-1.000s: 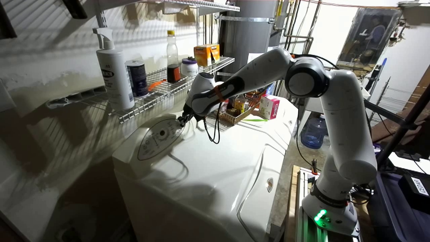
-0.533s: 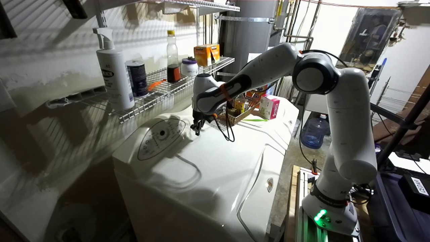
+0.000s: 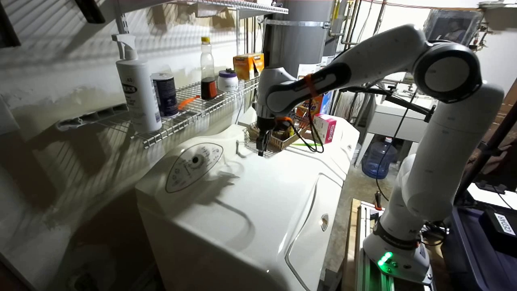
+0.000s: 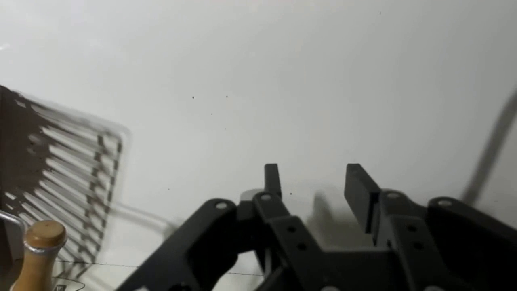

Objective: Press a button on the washing machine

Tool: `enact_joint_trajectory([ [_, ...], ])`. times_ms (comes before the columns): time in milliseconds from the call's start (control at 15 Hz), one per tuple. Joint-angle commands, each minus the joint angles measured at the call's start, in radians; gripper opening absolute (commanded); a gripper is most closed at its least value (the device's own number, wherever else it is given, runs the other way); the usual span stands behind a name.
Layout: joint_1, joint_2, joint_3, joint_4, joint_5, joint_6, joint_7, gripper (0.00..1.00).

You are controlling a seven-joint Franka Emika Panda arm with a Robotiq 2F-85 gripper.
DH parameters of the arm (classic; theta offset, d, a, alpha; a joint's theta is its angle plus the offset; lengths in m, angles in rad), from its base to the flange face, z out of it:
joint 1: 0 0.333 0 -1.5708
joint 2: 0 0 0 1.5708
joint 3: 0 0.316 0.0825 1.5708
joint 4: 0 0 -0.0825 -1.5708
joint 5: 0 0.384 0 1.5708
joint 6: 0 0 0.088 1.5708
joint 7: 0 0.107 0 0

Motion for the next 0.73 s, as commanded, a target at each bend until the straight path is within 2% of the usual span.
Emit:
enact_joint_trajectory([
  [0, -0.01, -0.255, -0.007, -0.198, 0.024, 0.027, -0.091, 0.78],
  [200, -0.002, -0.429, -0.044, -0.292, 0.056, 0.029, -0.129, 1.0],
  [333, 0.002, -0.518, -0.054, -0.354, 0.012, 0.108, -0.163, 1.0],
  [400, 0.006, -0.408, -0.051, -0.253, 0.017, 0.029, -0.115, 0.96],
  [467, 0.008, -0.453, -0.058, -0.284, 0.015, 0.056, -0.13, 1.0],
  [667, 0.011, -0.511, -0.061, -0.333, 0.012, 0.079, -0.141, 1.0],
])
